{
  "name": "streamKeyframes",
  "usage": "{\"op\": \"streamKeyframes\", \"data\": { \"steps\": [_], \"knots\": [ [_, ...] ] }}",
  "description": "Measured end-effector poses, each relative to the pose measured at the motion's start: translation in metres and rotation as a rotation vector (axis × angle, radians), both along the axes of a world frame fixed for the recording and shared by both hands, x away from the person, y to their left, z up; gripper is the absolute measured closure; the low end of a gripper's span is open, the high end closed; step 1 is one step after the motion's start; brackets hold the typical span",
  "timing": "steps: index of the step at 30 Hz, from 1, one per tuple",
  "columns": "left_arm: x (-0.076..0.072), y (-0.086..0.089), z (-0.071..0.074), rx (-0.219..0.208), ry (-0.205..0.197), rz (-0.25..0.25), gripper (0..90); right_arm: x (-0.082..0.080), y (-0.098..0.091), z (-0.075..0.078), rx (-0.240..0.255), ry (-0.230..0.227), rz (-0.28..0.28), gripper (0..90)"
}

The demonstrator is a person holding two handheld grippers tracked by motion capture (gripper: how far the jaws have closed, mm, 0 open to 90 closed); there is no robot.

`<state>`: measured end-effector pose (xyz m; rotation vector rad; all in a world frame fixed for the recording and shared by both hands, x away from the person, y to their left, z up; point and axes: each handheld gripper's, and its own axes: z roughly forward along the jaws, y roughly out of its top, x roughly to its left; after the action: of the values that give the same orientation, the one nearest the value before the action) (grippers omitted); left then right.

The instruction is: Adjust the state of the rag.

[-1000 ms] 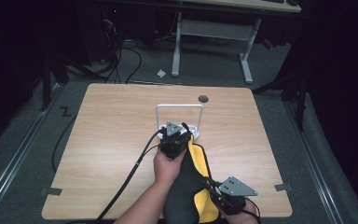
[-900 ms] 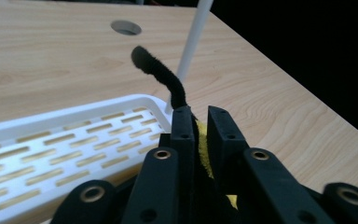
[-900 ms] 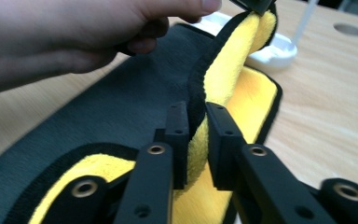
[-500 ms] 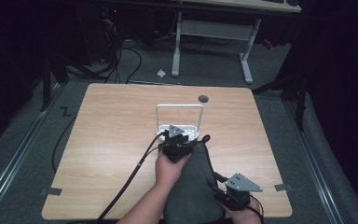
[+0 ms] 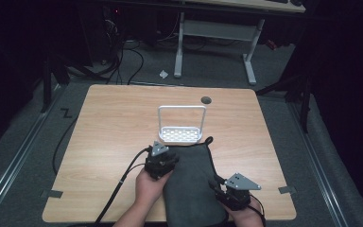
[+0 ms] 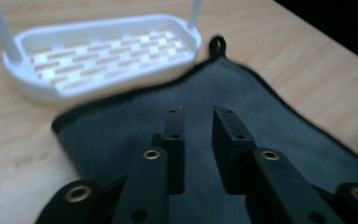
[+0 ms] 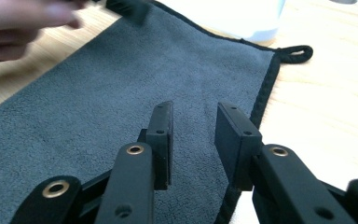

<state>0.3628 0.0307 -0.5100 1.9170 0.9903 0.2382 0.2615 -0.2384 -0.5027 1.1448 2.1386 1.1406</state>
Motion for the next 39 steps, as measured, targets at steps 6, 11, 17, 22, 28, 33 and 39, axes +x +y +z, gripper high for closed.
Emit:
{"op": "streamKeyframes", "data": {
  "steps": [6,11,17,22,28,33,39],
  "knots": [
    [-0.031,0.018,-0.011,0.017,0.051,-0.113,90.0,0.01,0.005,-0.003,-0.036,0.017,-0.002,87.5],
    [-0.032,0.012,-0.022,0.092,0.074,-0.171,84.8,0.046,0.011,-0.007,-0.073,0.07,-0.005,89.7],
    [-0.028,0.022,-0.021,0.126,0.041,-0.204,87.1,0.07,0.02,-0.022,-0.134,0.143,-0.032,89.3],
    [-0.031,0.04,-0.021,0.138,0.036,-0.207,86.9,0.063,0.032,-0.023,-0.11,0.147,0.004,87.7],
    [-0.038,0.065,-0.02,0.081,0.117,-0.196,85.8,0.04,0.051,-0.024,-0.134,0.118,0.08,85.1],
    [-0.048,0.07,-0.02,0.067,0.117,-0.219,82.8,0.036,0.046,-0.024,-0.125,0.127,0.112,82.9],
    [-0.031,0.083,-0.008,0.016,0.064,-0.094,73.7,0.037,0.045,-0.024,-0.123,0.125,0.124,82.4]
  ]
}}
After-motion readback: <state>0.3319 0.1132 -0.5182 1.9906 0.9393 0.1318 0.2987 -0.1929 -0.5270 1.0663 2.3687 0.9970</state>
